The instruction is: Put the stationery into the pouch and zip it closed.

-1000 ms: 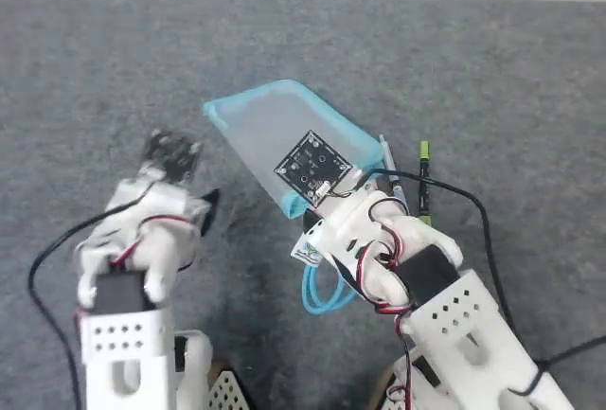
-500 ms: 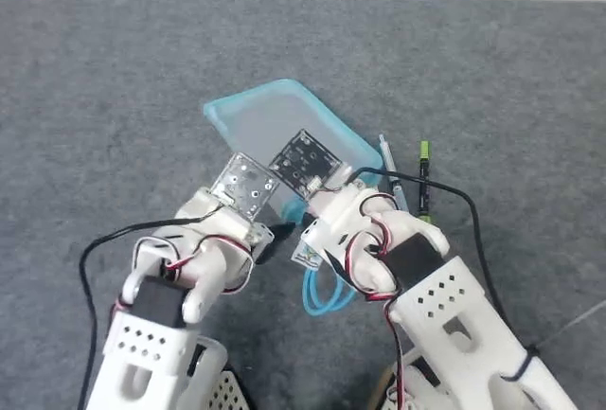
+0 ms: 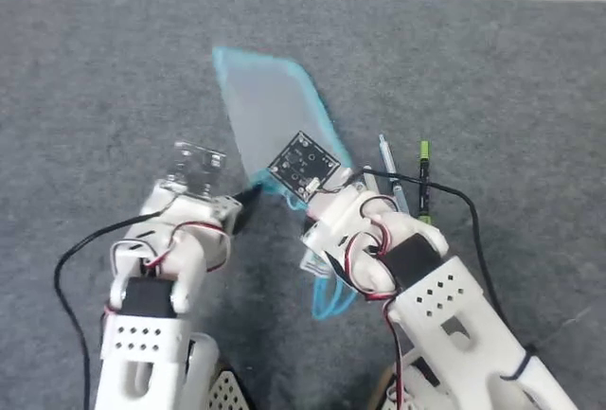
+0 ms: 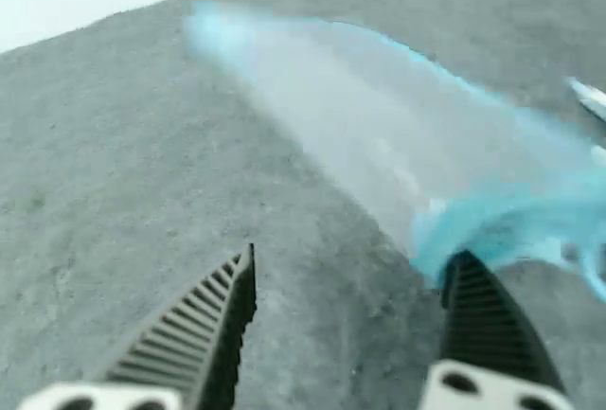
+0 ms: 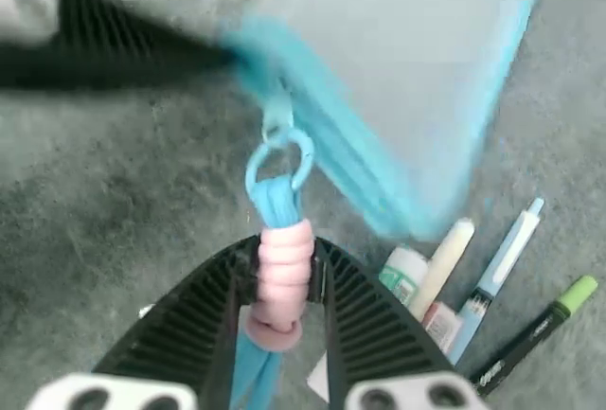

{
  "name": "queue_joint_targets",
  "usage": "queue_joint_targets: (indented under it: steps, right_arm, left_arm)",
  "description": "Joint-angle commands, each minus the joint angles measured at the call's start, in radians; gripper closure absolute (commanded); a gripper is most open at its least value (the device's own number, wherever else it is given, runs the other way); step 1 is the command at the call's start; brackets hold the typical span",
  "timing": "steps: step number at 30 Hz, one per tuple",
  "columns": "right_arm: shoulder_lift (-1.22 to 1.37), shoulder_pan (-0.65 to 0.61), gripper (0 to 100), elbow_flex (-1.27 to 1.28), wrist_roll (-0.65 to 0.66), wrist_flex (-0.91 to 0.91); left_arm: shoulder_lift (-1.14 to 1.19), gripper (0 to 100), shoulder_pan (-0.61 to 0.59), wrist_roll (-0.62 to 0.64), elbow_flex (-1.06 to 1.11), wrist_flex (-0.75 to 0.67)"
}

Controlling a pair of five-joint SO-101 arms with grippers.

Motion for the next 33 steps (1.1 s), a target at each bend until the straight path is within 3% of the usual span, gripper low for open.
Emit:
queue_joint_targets:
  steps: [1, 8, 18, 24, 33]
  right_arm:
    - [0.002, 0.051, 99.1, 0.043, 0.048, -0.021]
    - [0.002, 0.182, 99.1, 0.169, 0.089, -0.087]
    - [-0.007, 0.206, 99.1, 0.213, 0.101, -0.088]
    - [0.004, 0.203, 99.1, 0.021, 0.055, -0.019]
    - [0.004, 0.134, 99.1, -0.253, 0.051, 0.188]
  left_arm:
    - [-0.023, 71, -0.074, 0.043, -0.019, -0.048]
    - [-0.028, 71, -0.077, 0.043, -0.021, -0.049]
    - [-0.025, 71, -0.064, 0.041, -0.016, -0.029]
    - [-0.025, 70, 0.11, 0.037, -0.013, 0.063]
    - [-0.029, 71, 0.121, 0.043, 0.025, 0.058]
